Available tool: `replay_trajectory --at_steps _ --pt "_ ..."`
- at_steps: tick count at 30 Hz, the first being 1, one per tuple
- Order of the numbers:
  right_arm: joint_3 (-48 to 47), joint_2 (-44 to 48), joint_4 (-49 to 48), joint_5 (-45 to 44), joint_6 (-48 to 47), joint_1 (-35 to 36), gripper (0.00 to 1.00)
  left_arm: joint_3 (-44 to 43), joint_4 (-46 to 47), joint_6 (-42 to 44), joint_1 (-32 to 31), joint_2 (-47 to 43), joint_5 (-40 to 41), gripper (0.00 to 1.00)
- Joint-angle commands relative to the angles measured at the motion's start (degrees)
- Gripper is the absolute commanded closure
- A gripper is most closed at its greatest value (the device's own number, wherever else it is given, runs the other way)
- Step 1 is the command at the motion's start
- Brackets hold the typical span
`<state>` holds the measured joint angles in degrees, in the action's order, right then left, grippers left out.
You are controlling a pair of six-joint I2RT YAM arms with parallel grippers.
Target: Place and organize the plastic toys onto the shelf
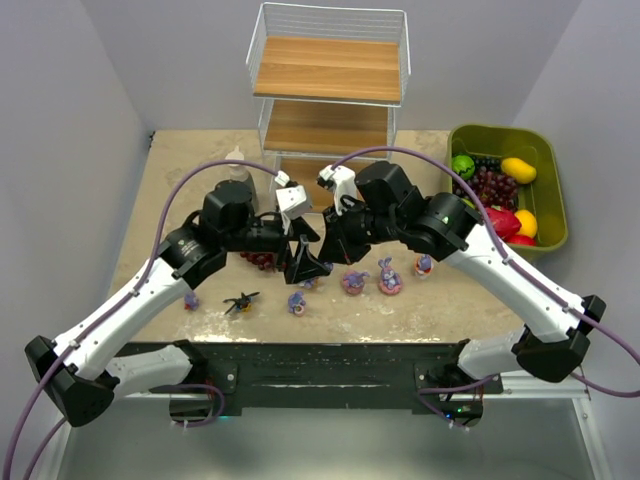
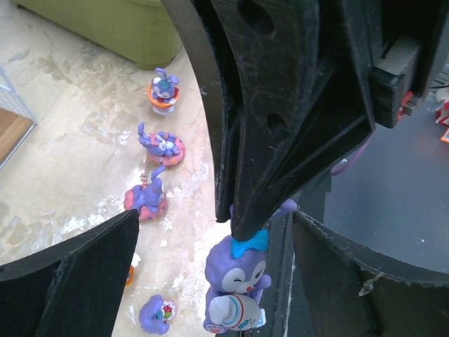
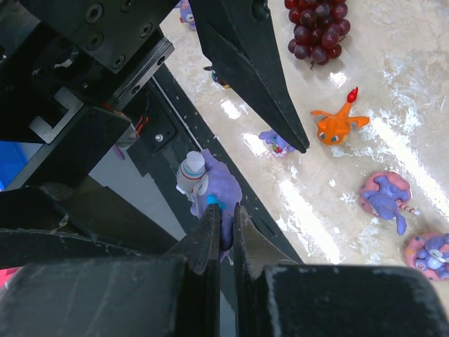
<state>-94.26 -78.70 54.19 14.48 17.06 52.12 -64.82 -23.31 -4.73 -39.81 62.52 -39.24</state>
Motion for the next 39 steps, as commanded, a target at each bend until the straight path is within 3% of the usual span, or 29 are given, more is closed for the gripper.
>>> replay_trajectory --at_steps 1,14,20,30,39 --pt "-2.8 0.3 0.4 -0.6 1.3 0.2 1.00 -2.2 -1.3 1.7 -2.1 0.6 6.3 0.10" --pt "-3.7 0.7 0.5 -1.6 2.1 -0.3 1.00 -1.8 -2.6 2.6 -3.4 1.1 10.9 0.07" --pt "-4.4 0.5 1.0 -1.6 2.1 -0.8 1.00 -1.5 -3.3 2.2 -3.4 0.0 8.7 0.11" --pt "-4.9 0.3 0.9 -0.4 2.1 -1.6 1.00 -1.4 -3.5 1.7 -3.4 0.8 7.6 0.09" --pt "-4.4 0.6 1.0 -0.2 2.0 -2.1 1.00 -1.9 -3.1 1.2 -3.4 1.4 8.0 0.40"
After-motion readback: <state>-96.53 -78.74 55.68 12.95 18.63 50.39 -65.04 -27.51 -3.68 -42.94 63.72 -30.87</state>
